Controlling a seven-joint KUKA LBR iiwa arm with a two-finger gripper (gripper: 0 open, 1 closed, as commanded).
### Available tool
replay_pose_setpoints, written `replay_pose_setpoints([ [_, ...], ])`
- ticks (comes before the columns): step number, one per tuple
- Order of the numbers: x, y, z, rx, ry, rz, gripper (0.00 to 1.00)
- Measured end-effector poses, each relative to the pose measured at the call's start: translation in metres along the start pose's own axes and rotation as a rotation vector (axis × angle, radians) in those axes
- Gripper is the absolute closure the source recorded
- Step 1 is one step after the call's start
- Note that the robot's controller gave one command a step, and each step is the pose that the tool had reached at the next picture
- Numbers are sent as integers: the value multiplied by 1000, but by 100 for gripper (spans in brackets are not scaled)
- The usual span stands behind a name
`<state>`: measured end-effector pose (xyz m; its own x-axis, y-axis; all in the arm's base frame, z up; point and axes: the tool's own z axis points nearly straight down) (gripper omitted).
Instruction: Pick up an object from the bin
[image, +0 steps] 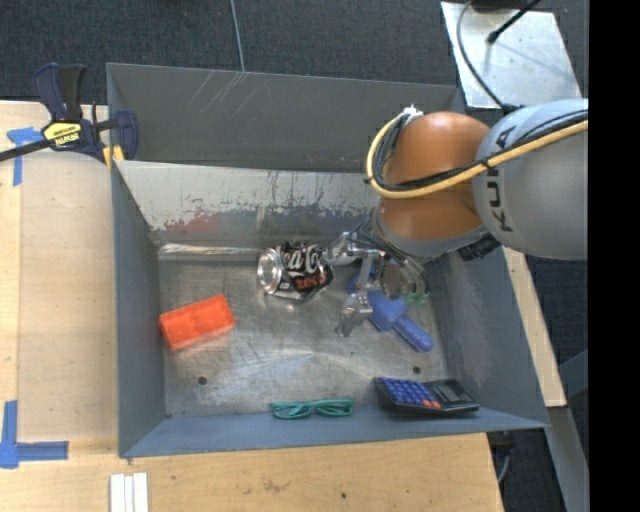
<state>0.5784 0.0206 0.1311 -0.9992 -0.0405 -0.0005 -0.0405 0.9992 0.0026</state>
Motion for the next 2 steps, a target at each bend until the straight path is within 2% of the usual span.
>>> replay_pose_setpoints([
  [1, -14, -36, 28, 10, -16, 8, 0],
  [2, -7, -30, 38, 4, 2, 3, 0],
])
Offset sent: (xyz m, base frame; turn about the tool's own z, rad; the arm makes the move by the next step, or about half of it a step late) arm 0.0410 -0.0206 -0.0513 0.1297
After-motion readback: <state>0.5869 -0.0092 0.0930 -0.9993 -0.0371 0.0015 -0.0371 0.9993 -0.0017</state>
